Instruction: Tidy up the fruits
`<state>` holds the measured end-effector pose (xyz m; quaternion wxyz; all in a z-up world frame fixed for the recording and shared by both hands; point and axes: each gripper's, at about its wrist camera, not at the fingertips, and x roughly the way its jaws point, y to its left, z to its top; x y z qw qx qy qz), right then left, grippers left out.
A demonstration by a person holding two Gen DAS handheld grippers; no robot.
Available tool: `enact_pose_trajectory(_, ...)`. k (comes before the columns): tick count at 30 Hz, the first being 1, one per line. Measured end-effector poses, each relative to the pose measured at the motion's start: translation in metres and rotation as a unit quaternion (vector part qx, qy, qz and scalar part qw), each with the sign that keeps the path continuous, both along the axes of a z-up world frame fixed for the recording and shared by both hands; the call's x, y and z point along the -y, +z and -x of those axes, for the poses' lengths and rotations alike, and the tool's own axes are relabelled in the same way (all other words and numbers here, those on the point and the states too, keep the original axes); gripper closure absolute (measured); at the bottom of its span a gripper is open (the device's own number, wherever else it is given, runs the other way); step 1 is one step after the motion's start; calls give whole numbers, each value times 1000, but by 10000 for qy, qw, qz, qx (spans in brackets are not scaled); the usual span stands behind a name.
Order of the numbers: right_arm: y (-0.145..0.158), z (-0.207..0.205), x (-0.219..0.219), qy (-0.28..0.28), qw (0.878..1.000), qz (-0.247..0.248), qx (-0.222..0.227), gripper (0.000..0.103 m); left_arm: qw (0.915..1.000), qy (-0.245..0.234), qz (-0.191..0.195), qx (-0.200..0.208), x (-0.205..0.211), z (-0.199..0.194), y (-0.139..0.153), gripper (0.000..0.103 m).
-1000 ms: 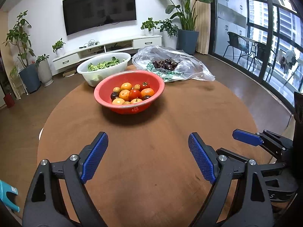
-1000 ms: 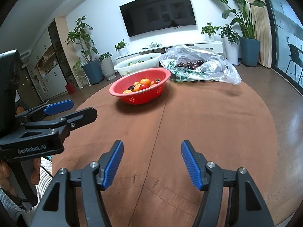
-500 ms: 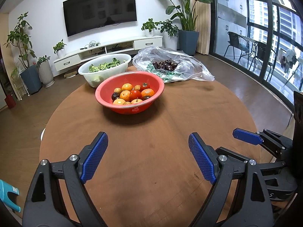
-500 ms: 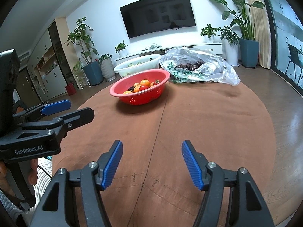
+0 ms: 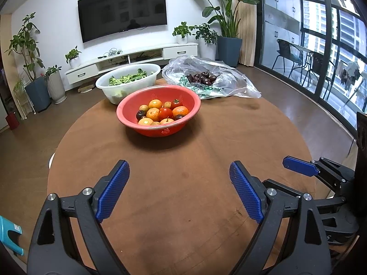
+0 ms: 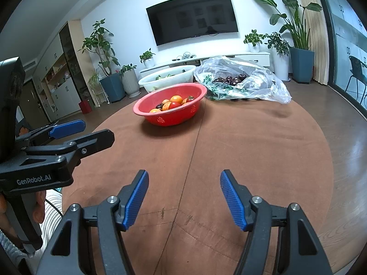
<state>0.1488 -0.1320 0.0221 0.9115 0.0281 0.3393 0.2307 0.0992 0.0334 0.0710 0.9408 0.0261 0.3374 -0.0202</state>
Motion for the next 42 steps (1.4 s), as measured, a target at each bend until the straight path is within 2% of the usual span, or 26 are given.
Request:
enact_pose_trajectory(11,0,0,-1,7,10000,1,11,35,10000,3,27,13,-2,-2,0,14)
enact_pose_trajectory(23,0,1,-1,8,10000,8,19,35,9999,14,-141,20,3,-1,-3,13)
enact_pose_trajectory(27,0,1,-1,8,10000,13,22,35,9998,17,-184,16,5,-2,-5,9)
enact_pose_trajectory(42,0,1,-1,5,10000,9,21,34,9999,19,-164,20,5,-1,-5,8)
